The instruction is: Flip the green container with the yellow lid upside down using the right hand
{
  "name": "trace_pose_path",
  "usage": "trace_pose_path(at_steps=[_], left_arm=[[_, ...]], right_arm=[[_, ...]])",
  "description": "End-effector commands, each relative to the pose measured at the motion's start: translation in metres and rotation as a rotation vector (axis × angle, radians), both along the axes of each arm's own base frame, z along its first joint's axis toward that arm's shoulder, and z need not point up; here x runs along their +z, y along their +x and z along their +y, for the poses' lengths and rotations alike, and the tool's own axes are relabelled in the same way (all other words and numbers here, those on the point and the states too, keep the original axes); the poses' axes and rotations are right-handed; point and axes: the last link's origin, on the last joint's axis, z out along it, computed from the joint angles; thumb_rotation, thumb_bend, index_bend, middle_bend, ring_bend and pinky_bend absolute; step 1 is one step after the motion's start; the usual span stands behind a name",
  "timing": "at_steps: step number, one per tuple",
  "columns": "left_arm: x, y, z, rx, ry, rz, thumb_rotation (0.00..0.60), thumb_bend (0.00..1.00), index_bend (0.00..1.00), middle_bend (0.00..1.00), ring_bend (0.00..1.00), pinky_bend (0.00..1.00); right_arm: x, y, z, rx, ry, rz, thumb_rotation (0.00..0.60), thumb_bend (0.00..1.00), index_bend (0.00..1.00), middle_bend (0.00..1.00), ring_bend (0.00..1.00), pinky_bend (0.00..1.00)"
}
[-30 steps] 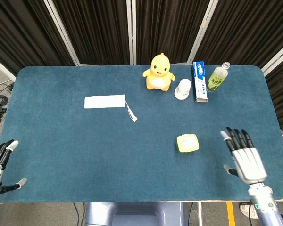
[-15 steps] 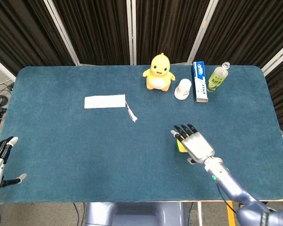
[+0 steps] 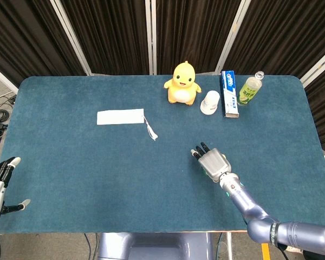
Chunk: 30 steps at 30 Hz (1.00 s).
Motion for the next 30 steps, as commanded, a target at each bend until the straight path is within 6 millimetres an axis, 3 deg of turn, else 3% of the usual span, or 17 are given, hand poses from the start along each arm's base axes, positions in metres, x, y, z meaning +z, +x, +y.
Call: trace_pose_path(at_steps=[1, 4, 6, 9, 18, 25, 30], left_arm=[[0.001, 0.000, 0.000, 0.002, 0.002, -0.002, 0.600, 0.00, 0.00, 0.00, 0.00, 0.00], [0.001, -0.001, 0.001, 0.003, 0.002, -0.002, 0.600, 0.00, 0.00, 0.00, 0.00, 0.00], [0.001, -0.001, 0.001, 0.002, 0.001, -0.002, 0.600, 0.00, 0.00, 0.00, 0.00, 0.00], [0.001, -0.001, 0.001, 0.002, 0.000, -0.002, 0.600, 0.00, 0.00, 0.00, 0.00, 0.00], [-0.001, 0.000, 0.001, 0.001, -0.006, 0.001, 0.600, 0.00, 0.00, 0.00, 0.00, 0.00], [-0.003, 0.002, 0.000, -0.006, -0.013, 0.002, 0.600, 0.00, 0.00, 0.00, 0.00, 0.00], [-0.004, 0.003, -0.001, -0.012, -0.017, 0.001, 0.600, 0.00, 0.00, 0.00, 0.00, 0.00]], right_arm=[[-0.007, -0.002, -0.004, -0.012, -0.016, 0.070, 0.600, 0.01, 0.00, 0.19, 0.18, 0.60], [-0.006, -0.002, -0.007, -0.011, -0.037, 0.104, 0.600, 0.13, 0.07, 0.35, 0.32, 0.68], [-0.006, -0.001, -0.009, 0.001, -0.058, 0.119, 0.600, 0.26, 0.26, 0.47, 0.44, 0.75], [-0.006, -0.001, -0.009, 0.018, -0.082, 0.125, 0.600, 0.36, 0.38, 0.54, 0.51, 0.80], [0.015, 0.010, -0.010, 0.054, -0.147, -0.064, 0.600, 0.38, 0.39, 0.56, 0.53, 0.80], [0.024, -0.001, -0.008, -0.075, -0.111, -0.486, 0.600, 0.41, 0.43, 0.57, 0.53, 0.79], [0.022, -0.015, -0.009, -0.191, -0.074, -0.702, 0.600, 0.42, 0.43, 0.56, 0.53, 0.69]])
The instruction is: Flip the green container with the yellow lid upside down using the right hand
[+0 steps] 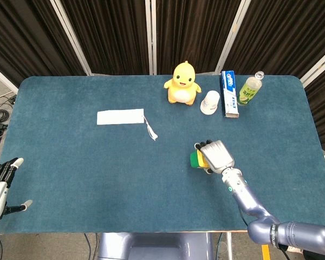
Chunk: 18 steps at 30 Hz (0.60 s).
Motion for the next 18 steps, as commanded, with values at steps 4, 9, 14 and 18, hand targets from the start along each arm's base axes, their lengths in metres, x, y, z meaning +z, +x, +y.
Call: trace_pose_path(at_steps=[4, 9, 14, 18], left_arm=[[0.000, 0.001, 0.000, -0.002, -0.001, -0.005, 0.600, 0.00, 0.00, 0.00, 0.00, 0.00], [0.000, 0.001, 0.000, -0.005, -0.006, -0.008, 0.600, 0.00, 0.00, 0.00, 0.00, 0.00], [0.000, 0.002, -0.001, -0.009, -0.007, -0.009, 0.600, 0.00, 0.00, 0.00, 0.00, 0.00], [0.000, 0.002, -0.001, -0.011, -0.007, -0.009, 0.600, 0.00, 0.00, 0.00, 0.00, 0.00]], right_arm=[[0.000, -0.028, 0.003, -0.110, 0.073, -0.384, 0.600, 0.42, 0.43, 0.56, 0.52, 0.66], [-0.007, -0.044, 0.007, -0.139, 0.106, -0.439, 0.600, 0.41, 0.43, 0.55, 0.51, 0.64], [-0.015, -0.051, 0.012, -0.141, 0.137, -0.440, 0.600, 0.38, 0.43, 0.54, 0.48, 0.58], [-0.022, -0.056, 0.016, -0.159, 0.162, -0.458, 0.600, 0.34, 0.43, 0.52, 0.39, 0.47]])
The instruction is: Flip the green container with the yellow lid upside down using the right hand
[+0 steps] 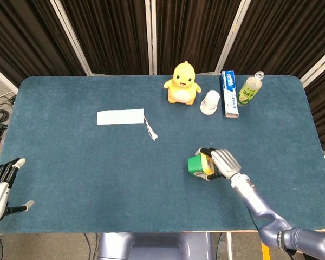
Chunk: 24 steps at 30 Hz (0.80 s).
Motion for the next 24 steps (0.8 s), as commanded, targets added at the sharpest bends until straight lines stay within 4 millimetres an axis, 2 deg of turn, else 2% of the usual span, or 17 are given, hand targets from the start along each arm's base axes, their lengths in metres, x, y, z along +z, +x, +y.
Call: trace_pose_path(at_steps=[1, 4, 6, 9, 11, 17, 24], left_arm=[[0.000, 0.000, 0.000, -0.001, 0.000, 0.000, 0.600, 0.00, 0.00, 0.00, 0.00, 0.00], [-0.001, 0.001, -0.001, -0.002, -0.006, -0.002, 0.600, 0.00, 0.00, 0.00, 0.00, 0.00], [-0.002, 0.001, -0.001, -0.003, -0.012, -0.006, 0.600, 0.00, 0.00, 0.00, 0.00, 0.00], [-0.003, 0.003, -0.002, -0.009, -0.018, -0.003, 0.600, 0.00, 0.00, 0.00, 0.00, 0.00], [-0.004, 0.003, -0.002, -0.012, -0.019, -0.001, 0.600, 0.00, 0.00, 0.00, 0.00, 0.00], [-0.005, 0.005, -0.003, -0.017, -0.020, 0.003, 0.600, 0.00, 0.00, 0.00, 0.00, 0.00], [-0.005, 0.006, -0.004, -0.022, -0.020, 0.002, 0.600, 0.00, 0.00, 0.00, 0.00, 0.00]], right_arm=[[-0.006, -0.006, 0.004, -0.018, 0.026, -0.017, 0.600, 0.33, 0.42, 0.51, 0.36, 0.43], [-0.008, -0.011, 0.007, -0.052, 0.069, -0.043, 0.600, 0.29, 0.34, 0.39, 0.21, 0.27], [-0.007, -0.015, 0.010, -0.085, 0.114, -0.076, 0.600, 0.19, 0.21, 0.24, 0.09, 0.16], [-0.005, -0.020, 0.013, -0.113, 0.149, -0.108, 0.600, 0.04, 0.05, 0.06, 0.00, 0.05], [-0.001, -0.027, 0.016, -0.108, 0.160, -0.111, 0.600, 0.00, 0.00, 0.00, 0.00, 0.01], [0.013, -0.041, 0.021, -0.086, 0.148, -0.141, 0.600, 0.00, 0.00, 0.00, 0.00, 0.00], [0.039, -0.051, 0.033, -0.018, 0.084, -0.109, 0.600, 0.00, 0.00, 0.00, 0.00, 0.00]])
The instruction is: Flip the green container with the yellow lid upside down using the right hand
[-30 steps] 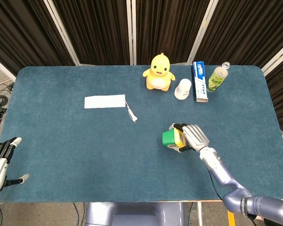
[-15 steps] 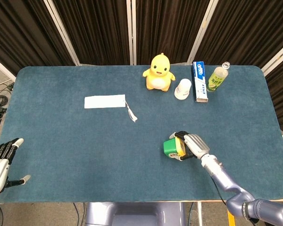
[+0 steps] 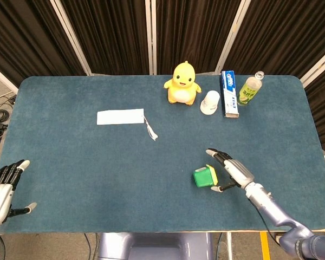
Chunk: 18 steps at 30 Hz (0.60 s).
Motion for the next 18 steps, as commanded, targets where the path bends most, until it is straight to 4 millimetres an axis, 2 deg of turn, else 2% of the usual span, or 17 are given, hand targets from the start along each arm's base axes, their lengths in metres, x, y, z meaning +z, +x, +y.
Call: trace_pose_path(at_steps=[1, 6, 10, 13, 18], left_arm=[[0.000, 0.000, 0.000, -0.002, -0.002, -0.001, 0.600, 0.00, 0.00, 0.00, 0.00, 0.00], [0.000, 0.002, 0.000, -0.008, -0.002, -0.002, 0.600, 0.00, 0.00, 0.00, 0.00, 0.00], [-0.001, 0.002, 0.001, -0.010, -0.004, -0.002, 0.600, 0.00, 0.00, 0.00, 0.00, 0.00], [-0.002, 0.002, 0.001, -0.009, -0.012, 0.000, 0.600, 0.00, 0.00, 0.00, 0.00, 0.00], [-0.003, 0.001, 0.002, -0.005, -0.013, 0.000, 0.600, 0.00, 0.00, 0.00, 0.00, 0.00]], right_arm=[[0.017, -0.004, 0.008, 0.062, -0.055, 0.050, 0.600, 0.00, 0.00, 0.00, 0.00, 0.00], [0.032, 0.012, 0.015, 0.228, -0.120, 0.207, 0.600, 0.00, 0.00, 0.00, 0.00, 0.00], [0.031, 0.032, 0.015, 0.370, -0.132, 0.372, 0.600, 0.00, 0.00, 0.00, 0.00, 0.00], [0.022, 0.056, 0.010, 0.506, -0.139, 0.523, 0.600, 0.00, 0.00, 0.00, 0.00, 0.00], [-0.001, 0.087, 0.006, 0.595, -0.117, 0.694, 0.600, 0.00, 0.00, 0.00, 0.00, 0.00]])
